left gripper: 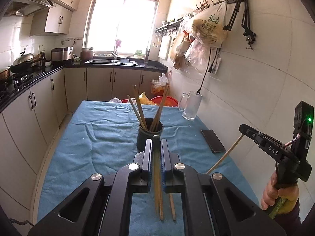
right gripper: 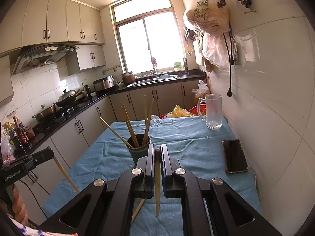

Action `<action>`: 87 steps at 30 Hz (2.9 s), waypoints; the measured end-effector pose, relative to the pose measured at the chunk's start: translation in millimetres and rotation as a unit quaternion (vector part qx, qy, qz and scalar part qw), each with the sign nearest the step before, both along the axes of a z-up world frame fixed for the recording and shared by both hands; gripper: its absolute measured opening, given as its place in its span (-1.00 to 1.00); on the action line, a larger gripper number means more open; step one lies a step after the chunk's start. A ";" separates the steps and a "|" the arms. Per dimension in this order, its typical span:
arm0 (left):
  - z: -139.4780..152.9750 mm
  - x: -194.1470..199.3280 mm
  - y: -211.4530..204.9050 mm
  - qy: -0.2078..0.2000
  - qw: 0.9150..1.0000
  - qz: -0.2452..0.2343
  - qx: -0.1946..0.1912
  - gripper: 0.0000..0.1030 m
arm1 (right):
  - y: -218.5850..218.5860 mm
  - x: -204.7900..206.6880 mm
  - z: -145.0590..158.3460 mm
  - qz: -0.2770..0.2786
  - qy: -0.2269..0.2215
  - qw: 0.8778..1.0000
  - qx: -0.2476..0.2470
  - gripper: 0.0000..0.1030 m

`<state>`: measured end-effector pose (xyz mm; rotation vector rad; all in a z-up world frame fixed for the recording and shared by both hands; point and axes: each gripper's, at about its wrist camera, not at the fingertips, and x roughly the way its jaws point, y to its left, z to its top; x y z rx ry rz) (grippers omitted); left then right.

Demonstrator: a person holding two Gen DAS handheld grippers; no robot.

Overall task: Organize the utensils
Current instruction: 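Lift both held chopsticks and carry them over the holder cup, then lower the left tool's chopstick into the cup while the right tool lowers its own, then open the left tool in the cup while the right tool releases its chopstick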

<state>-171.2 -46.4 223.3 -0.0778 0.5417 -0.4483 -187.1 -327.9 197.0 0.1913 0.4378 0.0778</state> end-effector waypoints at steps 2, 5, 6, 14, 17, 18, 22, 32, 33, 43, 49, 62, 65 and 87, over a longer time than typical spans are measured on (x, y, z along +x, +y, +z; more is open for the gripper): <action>4.1 6.3 0.6 -0.001 1.000 0.003 0.000 -0.87 | 1.4 4.1 2.0 0.001 -0.001 1.000 -0.004 -0.89; 10.0 16.4 1.7 0.000 1.000 0.005 -0.003 -0.87 | 4.4 11.3 7.7 0.004 -0.001 1.000 -0.010 -0.89; 12.4 20.1 2.3 0.000 1.000 0.006 -0.003 -0.87 | 5.5 13.5 9.6 0.005 -0.002 1.000 -0.012 -0.89; 38.0 44.8 -1.4 -0.011 1.000 0.006 -0.005 -0.87 | 8.2 40.6 28.0 0.018 -0.002 1.000 -0.019 -0.89; 51.2 56.8 -5.9 -0.013 1.000 0.001 -0.010 -0.87 | 9.0 52.9 38.0 0.026 -0.006 0.999 -0.019 -0.89; 56.4 61.4 -7.9 -0.016 1.000 0.000 -0.011 -0.87 | 10.8 58.7 43.7 0.029 -0.009 0.999 -0.022 -0.89; 75.7 80.5 -15.2 -0.034 0.999 0.006 -0.008 -0.87 | 18.3 76.8 62.9 0.036 -0.022 0.999 -0.033 -0.89; 106.0 150.5 -25.8 -0.031 0.998 0.014 -0.045 -0.87 | 41.4 141.8 109.9 0.055 -0.047 0.997 -0.036 -0.89; 107.1 158.5 -28.9 -0.030 0.998 0.016 -0.046 -0.87 | 44.4 150.7 111.3 0.056 -0.048 0.997 -0.035 -0.89; 71.0 219.3 -59.7 0.004 1.000 0.017 -0.022 -0.87 | 51.6 213.7 71.9 0.049 -0.011 0.998 -0.027 -0.88; 38.3 236.6 -62.3 0.048 0.999 0.012 -0.015 -0.87 | 44.8 237.5 33.2 0.047 0.032 0.998 -0.017 -0.88; 44.2 210.4 -41.0 0.036 0.999 0.028 -0.017 -0.86 | 33.9 286.4 -0.7 0.055 0.079 0.995 0.031 -0.87; 46.3 201.0 -34.7 0.034 0.999 0.032 -0.016 -0.82 | 29.9 293.4 -1.8 0.064 0.082 0.993 0.051 -0.85; 6.3 96.2 6.7 0.030 0.993 0.114 0.021 0.17 | 2.1 150.7 -30.7 0.005 0.058 0.995 0.078 0.32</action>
